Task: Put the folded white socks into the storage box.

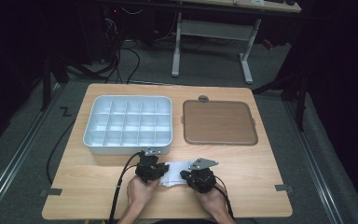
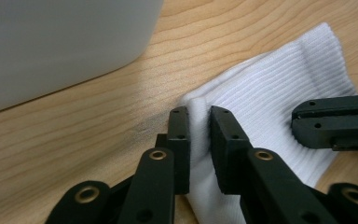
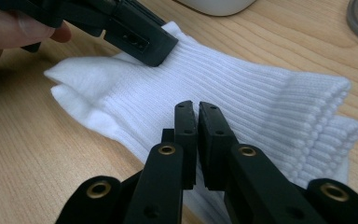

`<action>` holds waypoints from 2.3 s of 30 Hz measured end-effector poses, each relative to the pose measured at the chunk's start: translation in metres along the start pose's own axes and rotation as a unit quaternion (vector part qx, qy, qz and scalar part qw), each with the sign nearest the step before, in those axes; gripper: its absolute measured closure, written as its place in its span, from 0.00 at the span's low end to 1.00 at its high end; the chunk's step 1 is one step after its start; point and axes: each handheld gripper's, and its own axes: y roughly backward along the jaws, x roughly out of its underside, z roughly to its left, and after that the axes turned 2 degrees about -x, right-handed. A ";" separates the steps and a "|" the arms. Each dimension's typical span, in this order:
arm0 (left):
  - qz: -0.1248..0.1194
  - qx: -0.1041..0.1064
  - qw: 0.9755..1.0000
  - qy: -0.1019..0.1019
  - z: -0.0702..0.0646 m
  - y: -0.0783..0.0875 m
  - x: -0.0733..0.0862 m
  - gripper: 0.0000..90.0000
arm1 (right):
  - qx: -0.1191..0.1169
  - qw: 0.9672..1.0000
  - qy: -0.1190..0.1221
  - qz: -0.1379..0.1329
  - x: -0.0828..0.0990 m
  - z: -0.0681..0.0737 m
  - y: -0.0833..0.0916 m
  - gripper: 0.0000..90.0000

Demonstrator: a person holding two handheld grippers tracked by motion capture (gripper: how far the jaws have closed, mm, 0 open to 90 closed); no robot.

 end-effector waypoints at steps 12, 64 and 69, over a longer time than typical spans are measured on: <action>0.007 0.023 1.000 0.009 0.000 0.008 -0.008 0.92 | -0.012 1.000 0.010 0.015 -0.005 -0.003 -0.001 0.97; -0.021 0.042 0.996 0.075 0.013 0.055 -0.034 0.93 | -0.060 0.996 0.063 0.021 -0.029 0.029 -0.024 0.91; -0.015 0.032 0.997 0.069 0.020 0.056 -0.030 0.94 | -0.038 0.997 0.063 -0.007 -0.031 0.027 -0.004 0.88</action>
